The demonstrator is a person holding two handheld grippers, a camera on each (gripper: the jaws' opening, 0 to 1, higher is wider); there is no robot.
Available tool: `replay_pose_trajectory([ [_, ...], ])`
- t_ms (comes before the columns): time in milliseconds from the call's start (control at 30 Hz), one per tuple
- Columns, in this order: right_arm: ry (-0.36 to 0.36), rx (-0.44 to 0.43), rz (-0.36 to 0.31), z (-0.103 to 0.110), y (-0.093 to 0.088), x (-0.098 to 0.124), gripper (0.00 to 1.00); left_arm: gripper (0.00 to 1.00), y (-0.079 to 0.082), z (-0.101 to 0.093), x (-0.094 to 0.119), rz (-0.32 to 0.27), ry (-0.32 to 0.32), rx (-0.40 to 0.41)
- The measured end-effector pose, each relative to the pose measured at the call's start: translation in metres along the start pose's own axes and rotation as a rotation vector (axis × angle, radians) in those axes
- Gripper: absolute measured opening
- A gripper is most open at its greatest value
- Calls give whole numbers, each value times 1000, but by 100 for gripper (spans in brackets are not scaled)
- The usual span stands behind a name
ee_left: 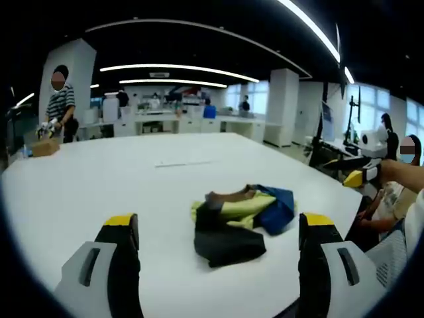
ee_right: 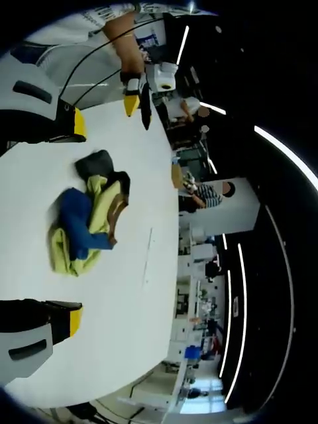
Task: Fold the garment on the visible template until the final outline fits inside the template.
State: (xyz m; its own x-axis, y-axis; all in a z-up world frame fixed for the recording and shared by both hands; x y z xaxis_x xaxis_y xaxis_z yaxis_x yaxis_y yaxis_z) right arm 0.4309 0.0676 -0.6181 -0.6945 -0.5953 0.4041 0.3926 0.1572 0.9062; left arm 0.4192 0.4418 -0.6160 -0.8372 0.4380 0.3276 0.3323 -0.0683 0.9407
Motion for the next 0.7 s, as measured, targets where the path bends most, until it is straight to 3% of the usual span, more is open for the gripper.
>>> replay_pose_trajectory([
  [700, 7, 4, 20, -1, -3, -6, 98, 90, 2, 2, -6, 8, -32, -30],
])
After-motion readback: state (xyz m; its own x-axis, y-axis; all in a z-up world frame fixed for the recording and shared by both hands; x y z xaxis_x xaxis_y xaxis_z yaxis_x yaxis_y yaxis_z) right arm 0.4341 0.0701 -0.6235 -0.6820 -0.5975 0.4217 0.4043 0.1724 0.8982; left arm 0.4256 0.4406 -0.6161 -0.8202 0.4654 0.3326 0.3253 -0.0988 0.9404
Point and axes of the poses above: the point that each gripper's makers call its tool centre point, and the gripper's own axes: x roughly backward along the fingers, z roughly to its left, y roughly out of its top, the point moved 9 cm from there along x, roughly backward along the fingers, and after that the axes turned 2 degrees about z, right-handed, at the moved point
